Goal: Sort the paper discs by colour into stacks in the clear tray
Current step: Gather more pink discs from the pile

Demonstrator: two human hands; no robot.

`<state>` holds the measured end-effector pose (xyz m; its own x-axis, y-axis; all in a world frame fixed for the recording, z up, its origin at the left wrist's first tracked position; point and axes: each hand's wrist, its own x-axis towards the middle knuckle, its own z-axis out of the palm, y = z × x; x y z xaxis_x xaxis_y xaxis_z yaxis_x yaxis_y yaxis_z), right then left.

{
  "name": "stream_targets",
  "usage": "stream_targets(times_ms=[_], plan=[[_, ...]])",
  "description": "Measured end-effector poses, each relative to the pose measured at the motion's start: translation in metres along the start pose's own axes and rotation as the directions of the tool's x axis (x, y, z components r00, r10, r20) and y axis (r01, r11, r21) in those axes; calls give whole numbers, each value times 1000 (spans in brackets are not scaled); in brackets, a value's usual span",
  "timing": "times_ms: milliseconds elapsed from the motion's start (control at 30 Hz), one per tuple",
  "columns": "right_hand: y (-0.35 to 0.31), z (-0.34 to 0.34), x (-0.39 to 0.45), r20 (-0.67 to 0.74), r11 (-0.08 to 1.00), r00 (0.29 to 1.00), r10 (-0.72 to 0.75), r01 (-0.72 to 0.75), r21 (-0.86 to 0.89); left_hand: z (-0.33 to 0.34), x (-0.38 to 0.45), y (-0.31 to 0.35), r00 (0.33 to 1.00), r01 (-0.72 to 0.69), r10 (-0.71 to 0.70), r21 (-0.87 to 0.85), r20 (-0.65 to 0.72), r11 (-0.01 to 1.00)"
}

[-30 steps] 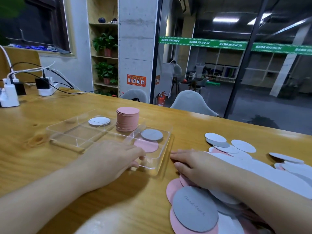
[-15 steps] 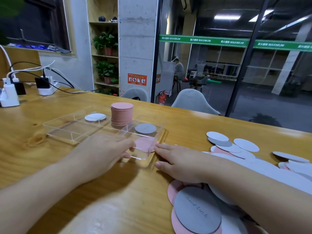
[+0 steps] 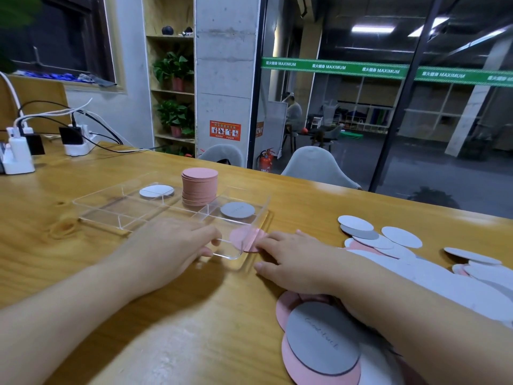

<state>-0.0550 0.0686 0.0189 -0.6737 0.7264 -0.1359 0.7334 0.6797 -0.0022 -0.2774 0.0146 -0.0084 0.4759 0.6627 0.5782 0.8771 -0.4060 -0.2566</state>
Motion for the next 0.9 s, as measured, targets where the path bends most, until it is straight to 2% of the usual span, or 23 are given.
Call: stream_targets(times_ms=[200,300,400,533,667,733,800,900], plan=[[14,-13,-22,81,992,989,125,-124,-19,3,0,-2,1000,-4,4,-24,-10,1000],[17,-23,-21,48,981,980,192,-191,-29,5,-1,-3,1000,-5,4,-41,-21,999],[18,-24,-7,-6,977,978,207,-207,43,4,-2,-3,1000,-14,13,-42,-15,999],[25,-19,12,28,959,973,227,-228,169,5,-3,-4,1000,-17,18,-57,5,998],[32,-21,22,43,945,957,288,-292,150,7,-2,-5,998,-12,15,-48,58,999],[35,-19,23,32,928,949,314,-314,201,8,-3,-5,996,2,4,-61,84,998],[40,-15,22,-41,891,939,343,-311,330,9,-4,-4,995,7,-1,-62,99,998],[50,-16,14,-251,838,884,394,-233,494,7,-3,0,994,-7,12,-48,113,999]])
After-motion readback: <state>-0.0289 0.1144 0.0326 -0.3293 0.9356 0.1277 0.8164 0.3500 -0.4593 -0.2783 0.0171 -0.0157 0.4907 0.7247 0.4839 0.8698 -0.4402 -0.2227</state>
